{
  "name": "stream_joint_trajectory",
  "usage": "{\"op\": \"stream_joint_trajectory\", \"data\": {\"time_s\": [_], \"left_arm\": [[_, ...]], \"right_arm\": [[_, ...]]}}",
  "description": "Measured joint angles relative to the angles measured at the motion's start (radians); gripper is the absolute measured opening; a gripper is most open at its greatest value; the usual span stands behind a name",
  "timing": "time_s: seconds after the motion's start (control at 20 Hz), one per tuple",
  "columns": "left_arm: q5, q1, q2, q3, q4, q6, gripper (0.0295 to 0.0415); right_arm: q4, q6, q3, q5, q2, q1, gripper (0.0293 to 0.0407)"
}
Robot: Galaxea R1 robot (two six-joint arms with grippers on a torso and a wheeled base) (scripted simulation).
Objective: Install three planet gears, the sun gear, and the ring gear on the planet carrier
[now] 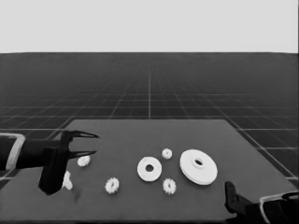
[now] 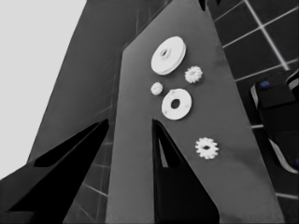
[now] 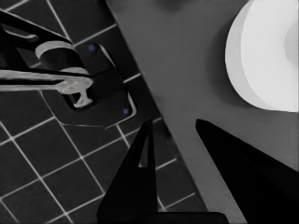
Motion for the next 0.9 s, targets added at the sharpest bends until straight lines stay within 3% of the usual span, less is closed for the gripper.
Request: {"op": "stream_joint_trajectory", "data": {"time_s": [0.05, 0.1, 0.15, 0.2, 0.25, 0.3, 0.35, 0.4, 0.5, 0.7, 0.8, 0.9], "left_arm": [[0.049, 0.071, -0.003, 0.071, -0.073, -0.003, 0.0295], [0.030, 0.045, -0.002, 0.043, -0.044, -0.002, 0.0297], [0.018, 0.029, -0.001, 0.025, -0.026, -0.001, 0.0314], [0.011, 0.020, -0.001, 0.015, -0.015, -0.001, 0.0347], [0.302, 0.242, -0.008, -0.163, 0.278, -0.483, 0.0391], [0.549, 0.295, 0.136, -0.414, 0.197, -0.828, 0.0404], [0.649, 0.306, 0.270, -0.654, 0.041, -0.954, 0.0397], [0.691, 0.313, 0.358, -0.843, -0.066, -0.994, 0.0391], [0.733, 0.322, 0.458, -1.073, -0.168, -0.998, 0.0386], [0.758, 0.327, 0.521, -1.218, -0.216, -0.979, 0.0385], [0.655, 0.452, 0.568, -1.310, -0.151, -0.952, 0.0385], [0.618, 0.496, 0.595, -1.364, -0.136, -0.933, 0.0385]], "right_arm": [[0.076, -0.003, 0.053, 0.023, 0.014, -0.054, 0.0293], [0.045, -0.002, 0.029, 0.014, 0.008, -0.034, 0.0308], [0.026, -0.001, 0.016, 0.008, 0.005, -0.022, 0.0337], [0.016, -0.001, 0.008, 0.004, 0.003, -0.015, 0.0368], [0.009, 0.000, 0.003, 0.003, 0.002, -0.011, 0.0380], [0.006, 0.000, 0.001, 0.001, 0.001, -0.009, 0.0383], [0.004, 0.000, -0.001, 0.001, 0.000, -0.008, 0.0384], [0.002, 0.000, -0.002, 0.000, 0.000, -0.007, 0.0384], [0.001, 0.000, -0.002, 0.000, 0.000, -0.006, 0.0385], [0.001, 0.000, -0.003, 0.000, 0.000, -0.006, 0.0385], [0.000, 0.000, -0.003, 0.000, 0.000, -0.006, 0.0385], [0.000, 0.000, -0.003, 0.000, 0.000, -0.006, 0.0385]]}}
